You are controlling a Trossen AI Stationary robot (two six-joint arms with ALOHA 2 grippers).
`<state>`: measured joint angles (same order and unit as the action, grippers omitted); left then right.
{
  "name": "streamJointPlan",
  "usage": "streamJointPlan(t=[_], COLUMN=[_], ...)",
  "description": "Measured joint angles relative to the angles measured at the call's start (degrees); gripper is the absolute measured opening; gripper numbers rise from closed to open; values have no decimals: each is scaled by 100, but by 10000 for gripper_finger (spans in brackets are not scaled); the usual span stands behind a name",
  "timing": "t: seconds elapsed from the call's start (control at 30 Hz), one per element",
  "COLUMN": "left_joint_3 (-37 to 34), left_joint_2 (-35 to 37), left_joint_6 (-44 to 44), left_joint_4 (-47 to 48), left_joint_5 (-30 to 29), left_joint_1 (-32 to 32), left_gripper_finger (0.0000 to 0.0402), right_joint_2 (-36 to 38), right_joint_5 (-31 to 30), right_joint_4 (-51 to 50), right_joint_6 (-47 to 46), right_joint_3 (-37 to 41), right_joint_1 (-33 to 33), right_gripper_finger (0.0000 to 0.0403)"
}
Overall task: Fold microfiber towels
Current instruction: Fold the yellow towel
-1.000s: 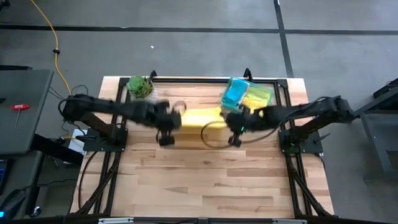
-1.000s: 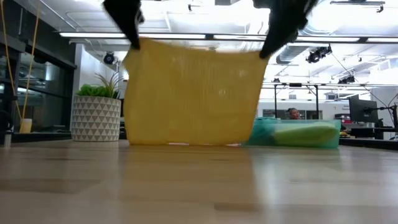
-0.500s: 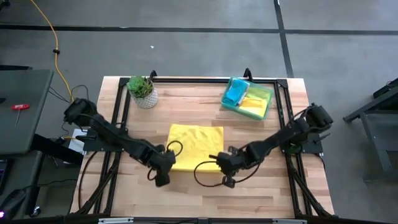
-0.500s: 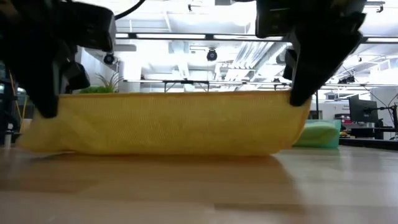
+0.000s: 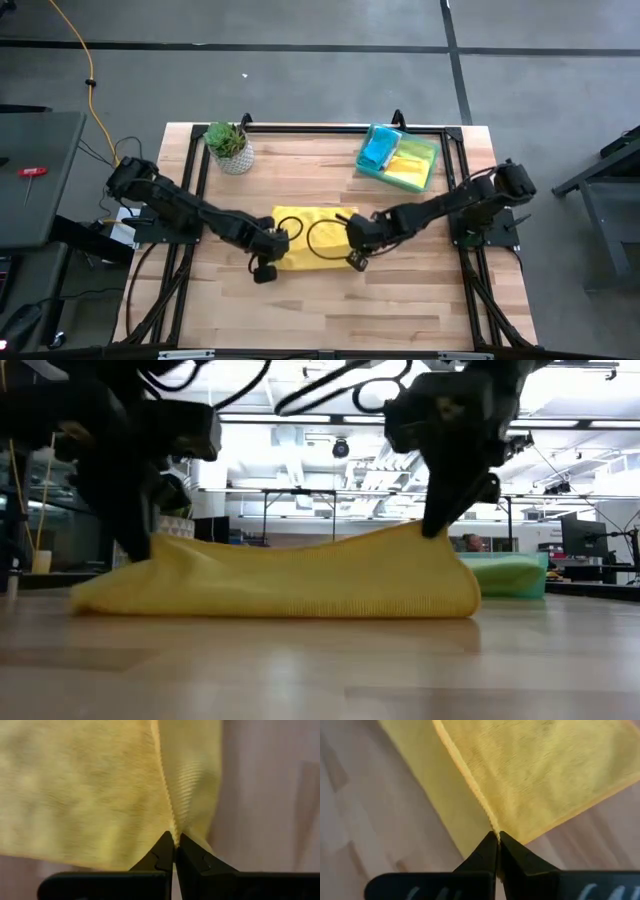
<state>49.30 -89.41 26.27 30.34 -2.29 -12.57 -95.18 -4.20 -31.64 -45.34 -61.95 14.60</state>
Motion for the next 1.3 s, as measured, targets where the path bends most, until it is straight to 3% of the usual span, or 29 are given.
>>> streamJointPlan(t=[0.43,0.93,1.3], left_joint_3=[9,9,7], left_joint_2=[101,98,95], left_joint_6=[-1264,-2026,-2049], left_joint_4=[833,960,863], left_joint_5=[-41,-938,-1562], left_joint_1=[870,1285,1335], left_gripper_finger=[1,1,1], right_joint_2=[0,-173,-308], right_joint_5=[211,79,-169], right_joint_4=[-140,-205,-201], right_joint_6=[-117,-388,-435], right_joint_3=[0,0,0], right_joint_1=[-695,-1102,-1349], right_gripper_finger=[0,0,0])
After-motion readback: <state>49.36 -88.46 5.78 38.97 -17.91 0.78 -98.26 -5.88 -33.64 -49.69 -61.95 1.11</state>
